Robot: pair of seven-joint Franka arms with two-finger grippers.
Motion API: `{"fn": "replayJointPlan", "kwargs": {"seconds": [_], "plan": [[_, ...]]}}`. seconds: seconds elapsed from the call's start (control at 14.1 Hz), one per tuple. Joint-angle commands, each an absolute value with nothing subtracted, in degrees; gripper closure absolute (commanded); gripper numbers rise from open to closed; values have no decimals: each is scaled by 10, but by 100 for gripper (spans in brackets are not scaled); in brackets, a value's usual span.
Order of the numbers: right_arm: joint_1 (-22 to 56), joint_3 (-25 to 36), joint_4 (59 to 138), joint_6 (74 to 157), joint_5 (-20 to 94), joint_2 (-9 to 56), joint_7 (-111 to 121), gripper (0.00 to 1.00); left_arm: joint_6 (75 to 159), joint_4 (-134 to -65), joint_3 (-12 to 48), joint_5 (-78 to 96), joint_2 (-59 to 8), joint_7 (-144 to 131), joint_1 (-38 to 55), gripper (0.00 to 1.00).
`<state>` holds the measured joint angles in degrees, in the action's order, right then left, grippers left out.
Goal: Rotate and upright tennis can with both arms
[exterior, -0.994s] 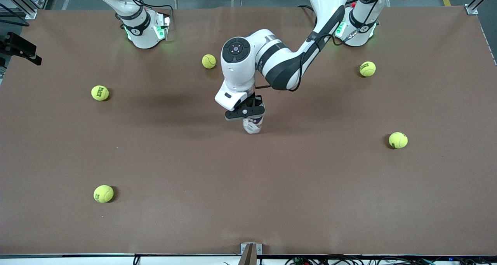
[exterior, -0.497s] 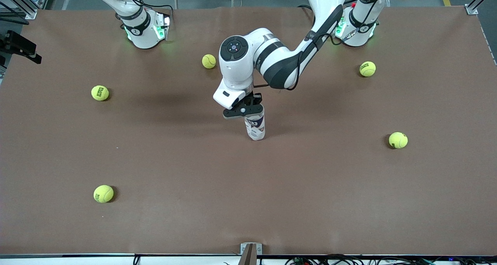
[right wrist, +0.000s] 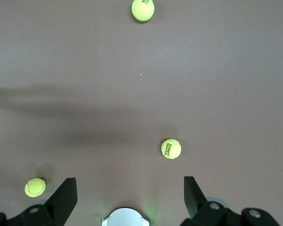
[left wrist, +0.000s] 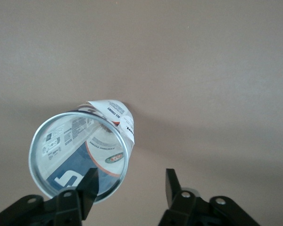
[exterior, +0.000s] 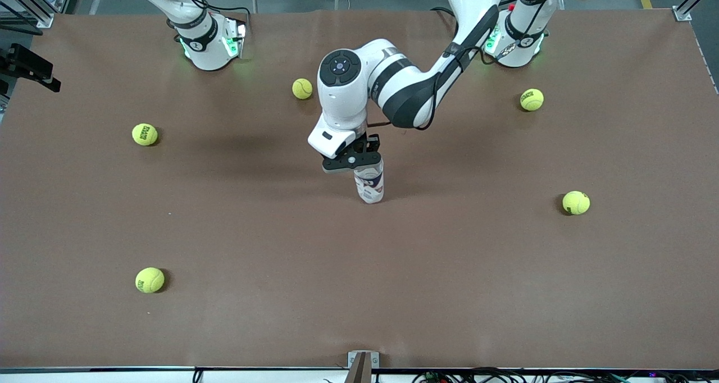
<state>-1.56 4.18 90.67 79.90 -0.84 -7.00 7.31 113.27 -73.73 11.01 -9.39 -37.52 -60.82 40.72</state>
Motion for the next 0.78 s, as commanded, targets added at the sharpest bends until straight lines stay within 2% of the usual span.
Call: {"fn": "replayJointPlan", "kwargs": {"seconds": [0.0,0.35,0.57,0.64,0.71], "plan": [[-29,31,928,808,-8,-90,80,0,1121,-732,107,-105,-359,-606,407,27],[-29,31,928,810,-8,-90,80,0,1119,-733,106,-105,-338,-606,392,20],[-29,31,928,810,-8,-90,80,0,1114,-734,104,-103,-302,-593,363,18],[-29,31,928,810,-8,-90,80,0,1114,-735,105,-100,-287,-585,349,15],[-29,31,928,810,-8,-90,80,0,1114,-738,104,-99,-267,-578,334,5]]}}
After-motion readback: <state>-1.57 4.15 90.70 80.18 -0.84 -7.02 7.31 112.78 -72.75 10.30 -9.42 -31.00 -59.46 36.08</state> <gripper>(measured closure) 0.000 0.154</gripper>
